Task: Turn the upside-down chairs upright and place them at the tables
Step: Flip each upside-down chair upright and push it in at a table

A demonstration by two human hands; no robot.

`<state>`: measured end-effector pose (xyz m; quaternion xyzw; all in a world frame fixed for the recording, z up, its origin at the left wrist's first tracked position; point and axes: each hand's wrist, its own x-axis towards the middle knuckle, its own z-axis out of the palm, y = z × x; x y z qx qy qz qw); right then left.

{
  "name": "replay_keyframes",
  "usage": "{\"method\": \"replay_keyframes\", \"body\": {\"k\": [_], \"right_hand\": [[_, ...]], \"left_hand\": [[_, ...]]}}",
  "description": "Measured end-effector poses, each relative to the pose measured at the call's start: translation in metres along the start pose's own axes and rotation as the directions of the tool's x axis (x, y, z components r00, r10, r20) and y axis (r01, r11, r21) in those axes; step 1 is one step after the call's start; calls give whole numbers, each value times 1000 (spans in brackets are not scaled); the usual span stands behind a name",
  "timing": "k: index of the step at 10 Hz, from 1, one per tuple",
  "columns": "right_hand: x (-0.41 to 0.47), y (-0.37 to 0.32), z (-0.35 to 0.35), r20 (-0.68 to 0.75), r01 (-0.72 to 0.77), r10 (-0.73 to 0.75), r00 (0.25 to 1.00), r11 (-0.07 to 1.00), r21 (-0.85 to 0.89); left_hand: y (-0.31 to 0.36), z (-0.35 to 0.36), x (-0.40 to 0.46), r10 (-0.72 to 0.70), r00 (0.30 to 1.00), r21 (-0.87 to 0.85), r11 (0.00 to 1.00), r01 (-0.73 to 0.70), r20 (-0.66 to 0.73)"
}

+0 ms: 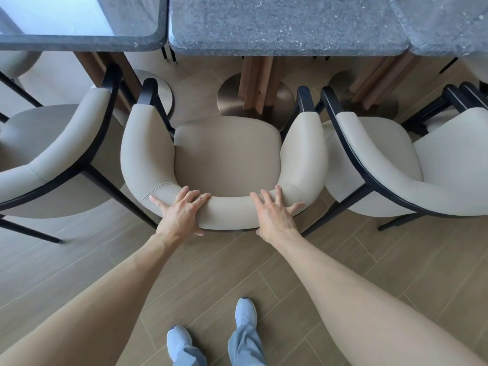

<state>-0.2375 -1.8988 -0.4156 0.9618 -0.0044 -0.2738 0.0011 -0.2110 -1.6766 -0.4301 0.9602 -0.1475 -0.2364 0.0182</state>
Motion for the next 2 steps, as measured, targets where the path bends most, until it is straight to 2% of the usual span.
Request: {"method": "replay_keyframes", "body": {"k": [1,2], "right_hand": [[-3,9,0,34,31,-37,999,988,148],[-15,12,-22,-19,45,-41,999,904,425]], "left_hand": [[-3,-5,-2,19,1000,-82,997,-17,16],[16,-31,-14,18,995,-432,900,-59,-100]]}}
